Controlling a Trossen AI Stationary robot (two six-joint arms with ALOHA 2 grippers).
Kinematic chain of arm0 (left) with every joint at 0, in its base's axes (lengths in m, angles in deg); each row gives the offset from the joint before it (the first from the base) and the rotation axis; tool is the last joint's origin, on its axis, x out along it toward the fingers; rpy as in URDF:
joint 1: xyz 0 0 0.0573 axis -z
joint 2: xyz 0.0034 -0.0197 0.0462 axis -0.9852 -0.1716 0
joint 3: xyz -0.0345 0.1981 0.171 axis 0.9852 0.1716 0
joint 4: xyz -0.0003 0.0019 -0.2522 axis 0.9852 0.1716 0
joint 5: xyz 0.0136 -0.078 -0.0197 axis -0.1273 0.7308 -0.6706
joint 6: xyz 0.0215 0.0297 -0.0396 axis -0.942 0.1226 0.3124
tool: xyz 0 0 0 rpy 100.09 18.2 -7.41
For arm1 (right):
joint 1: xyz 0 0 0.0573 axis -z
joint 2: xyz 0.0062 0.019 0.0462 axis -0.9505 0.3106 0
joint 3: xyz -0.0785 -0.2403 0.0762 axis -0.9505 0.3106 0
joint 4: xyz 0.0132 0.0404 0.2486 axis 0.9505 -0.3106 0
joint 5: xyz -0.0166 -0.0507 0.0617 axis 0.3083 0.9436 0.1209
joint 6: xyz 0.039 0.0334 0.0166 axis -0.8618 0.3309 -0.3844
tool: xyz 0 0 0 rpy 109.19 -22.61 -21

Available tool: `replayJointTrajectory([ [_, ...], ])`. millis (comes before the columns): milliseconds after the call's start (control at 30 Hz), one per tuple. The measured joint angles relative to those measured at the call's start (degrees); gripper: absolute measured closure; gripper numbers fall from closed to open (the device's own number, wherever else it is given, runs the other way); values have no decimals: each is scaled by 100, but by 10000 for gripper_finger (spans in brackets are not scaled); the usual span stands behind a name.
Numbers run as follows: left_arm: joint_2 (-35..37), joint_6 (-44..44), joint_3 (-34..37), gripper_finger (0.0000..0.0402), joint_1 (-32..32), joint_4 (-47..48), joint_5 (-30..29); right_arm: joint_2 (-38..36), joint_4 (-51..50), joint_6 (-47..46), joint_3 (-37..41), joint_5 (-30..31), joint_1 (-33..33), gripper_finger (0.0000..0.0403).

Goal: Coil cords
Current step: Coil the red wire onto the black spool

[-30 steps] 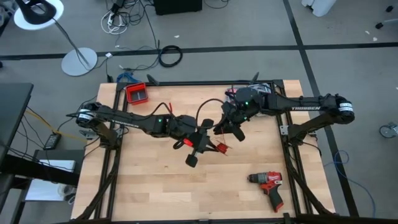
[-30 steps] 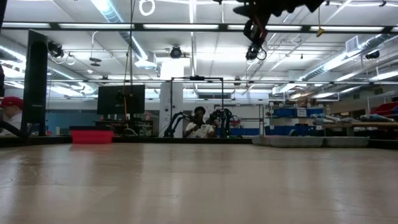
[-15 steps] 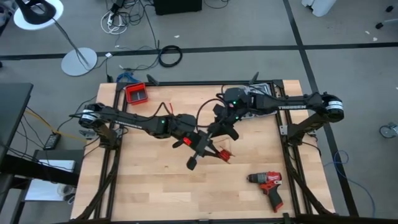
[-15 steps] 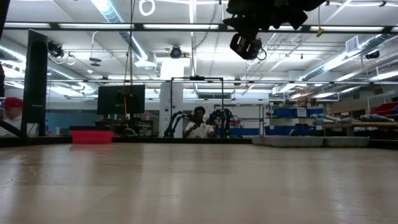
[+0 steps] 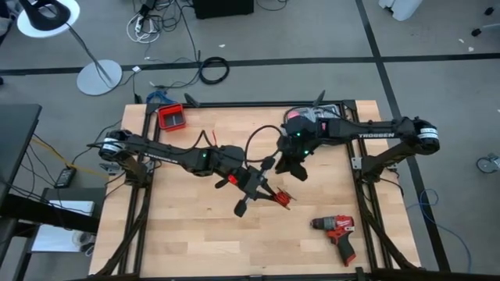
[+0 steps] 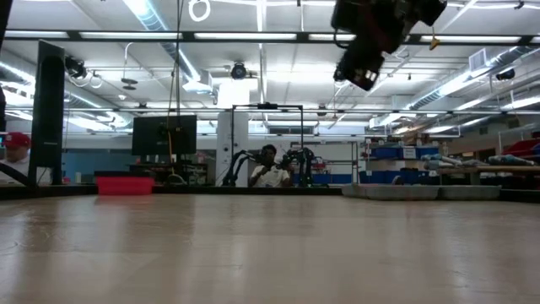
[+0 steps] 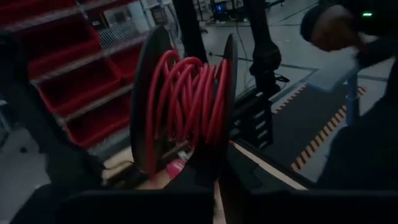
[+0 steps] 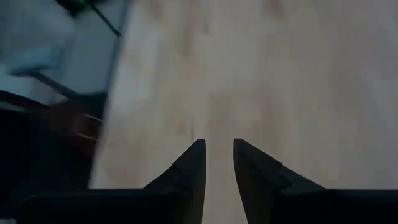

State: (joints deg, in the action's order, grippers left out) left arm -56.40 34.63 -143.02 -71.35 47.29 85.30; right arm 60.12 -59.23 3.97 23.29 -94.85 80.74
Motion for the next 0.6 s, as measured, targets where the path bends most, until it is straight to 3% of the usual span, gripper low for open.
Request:
replayJointTrajectory([
  [133,0,241,-1,392,3,353,-98,-302,-692,321,1,436,31,321],
  [233,0,260,1,392,28,519,-186,-613,-519,567,190,843,-242,322],
  [433,0,245,-1,392,65,395,-253,-1296,1005,893,1188,1464,-856,333],
  [600,0,243,-1,392,62,201,-279,-1601,2859,584,2358,1853,-1222,343],
])
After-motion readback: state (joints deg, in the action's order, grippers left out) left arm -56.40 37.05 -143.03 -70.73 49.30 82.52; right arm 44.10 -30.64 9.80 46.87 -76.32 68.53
